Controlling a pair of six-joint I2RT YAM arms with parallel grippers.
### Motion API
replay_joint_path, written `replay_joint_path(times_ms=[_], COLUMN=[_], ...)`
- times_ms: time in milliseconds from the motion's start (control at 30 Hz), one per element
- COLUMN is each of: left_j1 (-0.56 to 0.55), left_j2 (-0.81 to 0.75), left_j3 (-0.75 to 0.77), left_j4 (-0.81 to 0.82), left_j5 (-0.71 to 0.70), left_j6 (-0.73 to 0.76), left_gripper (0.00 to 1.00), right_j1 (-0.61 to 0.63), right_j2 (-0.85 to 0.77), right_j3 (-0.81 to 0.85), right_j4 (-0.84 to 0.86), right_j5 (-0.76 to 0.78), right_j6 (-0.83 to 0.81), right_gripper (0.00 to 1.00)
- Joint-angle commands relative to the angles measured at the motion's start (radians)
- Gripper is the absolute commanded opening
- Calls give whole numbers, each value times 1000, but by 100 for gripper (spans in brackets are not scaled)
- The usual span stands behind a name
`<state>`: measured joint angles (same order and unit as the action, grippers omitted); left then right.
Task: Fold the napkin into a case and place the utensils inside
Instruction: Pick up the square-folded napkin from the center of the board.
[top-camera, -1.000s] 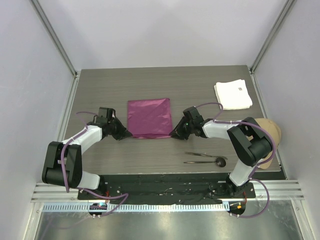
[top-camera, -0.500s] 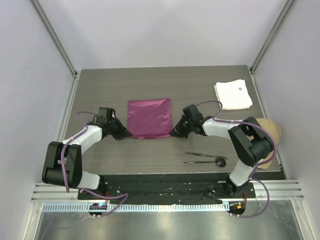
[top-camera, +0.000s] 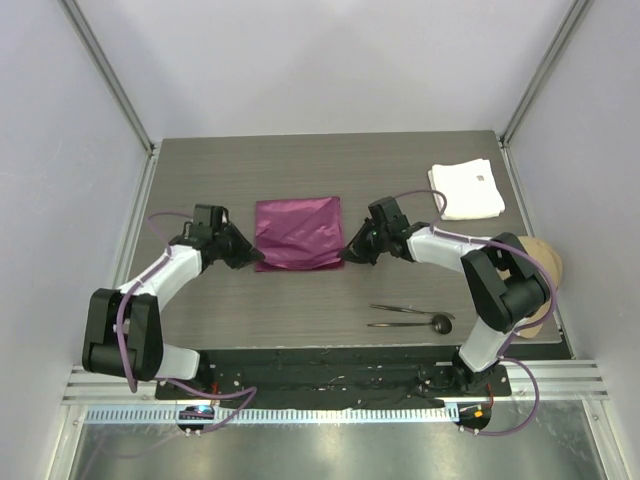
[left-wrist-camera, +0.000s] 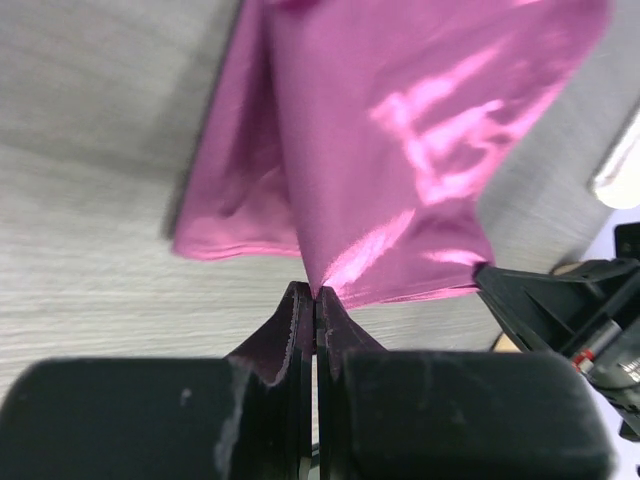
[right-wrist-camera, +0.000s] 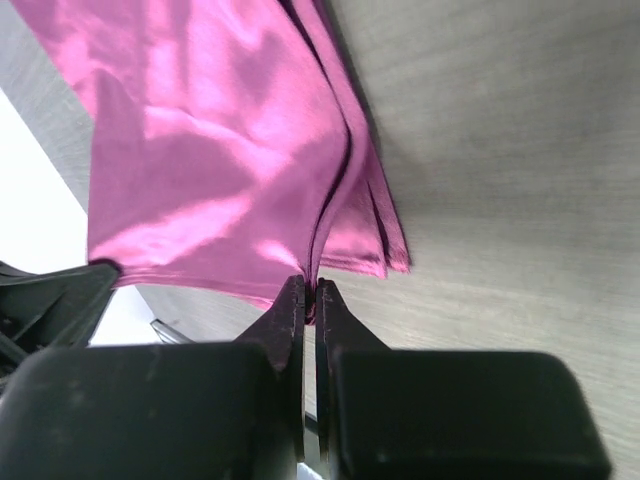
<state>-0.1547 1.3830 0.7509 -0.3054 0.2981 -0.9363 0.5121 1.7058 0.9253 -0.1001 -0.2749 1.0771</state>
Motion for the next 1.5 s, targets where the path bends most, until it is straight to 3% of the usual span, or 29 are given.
replay_joint_path(times_ms=[0,300,533,800,1033,1267,1467], left_j1=[23,112,139,144,147,150,150], left_j2=[-9,220,402,608,682,685,656], left_j3=[111,427,582,723,806,835,838], left_j4=[37,75,279,544,600,583,479], left_j5=[6,50,116,206,214,233,230], left_j6=[11,-22,-93,-239,-285,-294,-233], left_gripper=[0,0,0,0,0,0,0], right_j1=[-38,-126,-142,-170,-221,-247,-244], right_j2=[-23,208,412,544,627,627,532], right_j3=[96,472,805,1003,1159,1216,983], right_j4=[45,131,143,181,186,148,244], right_j5=[-15,-110,-145,-136,-168,-259,-284], right_j6=[-101,-246,-281,-293,-315,-303,-246], right_gripper=[1,1,1,1,1,1,1])
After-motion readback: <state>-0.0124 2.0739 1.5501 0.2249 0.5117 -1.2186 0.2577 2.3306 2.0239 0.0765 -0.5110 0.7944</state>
